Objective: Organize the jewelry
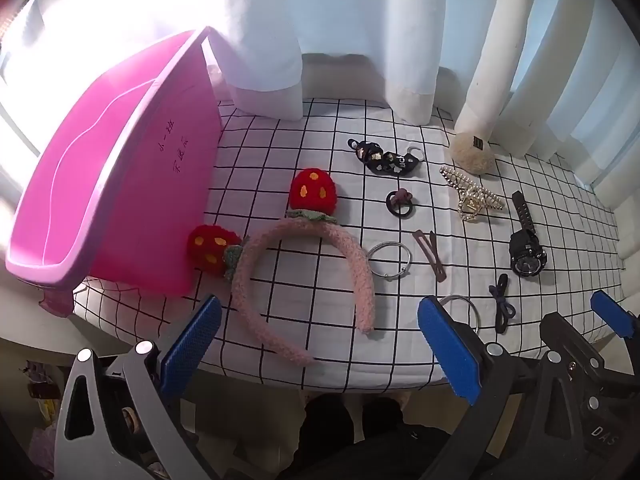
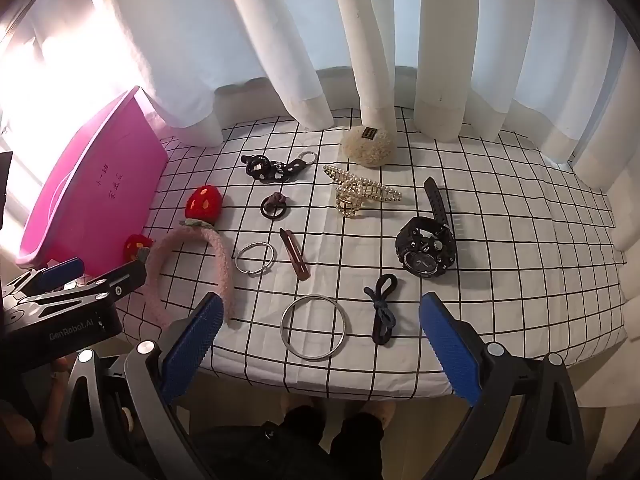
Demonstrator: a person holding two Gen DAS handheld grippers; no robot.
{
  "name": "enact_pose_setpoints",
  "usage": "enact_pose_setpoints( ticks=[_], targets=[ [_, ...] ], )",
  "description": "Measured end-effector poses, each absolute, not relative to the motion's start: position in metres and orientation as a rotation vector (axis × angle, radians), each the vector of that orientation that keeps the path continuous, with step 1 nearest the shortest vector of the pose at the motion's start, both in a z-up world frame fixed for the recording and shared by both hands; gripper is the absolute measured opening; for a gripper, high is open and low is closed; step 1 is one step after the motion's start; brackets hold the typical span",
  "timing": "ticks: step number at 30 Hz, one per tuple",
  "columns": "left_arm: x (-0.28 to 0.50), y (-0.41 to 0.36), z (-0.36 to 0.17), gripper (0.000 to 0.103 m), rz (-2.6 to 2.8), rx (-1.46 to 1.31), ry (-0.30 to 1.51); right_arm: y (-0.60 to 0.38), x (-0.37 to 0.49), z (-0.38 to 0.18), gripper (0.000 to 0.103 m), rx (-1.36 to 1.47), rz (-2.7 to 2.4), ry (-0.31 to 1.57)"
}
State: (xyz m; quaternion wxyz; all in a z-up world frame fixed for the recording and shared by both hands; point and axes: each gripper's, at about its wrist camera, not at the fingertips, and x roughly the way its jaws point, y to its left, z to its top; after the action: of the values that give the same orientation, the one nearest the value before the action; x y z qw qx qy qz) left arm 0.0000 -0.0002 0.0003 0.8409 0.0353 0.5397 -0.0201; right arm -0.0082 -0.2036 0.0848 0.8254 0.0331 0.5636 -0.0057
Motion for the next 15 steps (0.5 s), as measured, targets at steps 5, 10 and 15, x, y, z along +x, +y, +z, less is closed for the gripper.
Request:
enact_pose_setpoints(
  ticks=[5,10,15],
  targets=[
    [0.0015,0.0008,-0.0003,0.097,-0.04,0.083,1.145,-0.2054,-0.0074,0.0841,0.094,0.07,-0.011,1.197],
    [0.002,-0.0004,0.0026,0.097,-0.038,0.087,1.137,-0.2074,-0.007,0.0837,0.094,0.07,-0.011,1.195],
    [0.0036,0.0039,0.0045,0.097,-0.042,0.087,1.141,-0.2055,-0.0071,0.0853,0.094,0.071,-0.01,1.197]
  ],
)
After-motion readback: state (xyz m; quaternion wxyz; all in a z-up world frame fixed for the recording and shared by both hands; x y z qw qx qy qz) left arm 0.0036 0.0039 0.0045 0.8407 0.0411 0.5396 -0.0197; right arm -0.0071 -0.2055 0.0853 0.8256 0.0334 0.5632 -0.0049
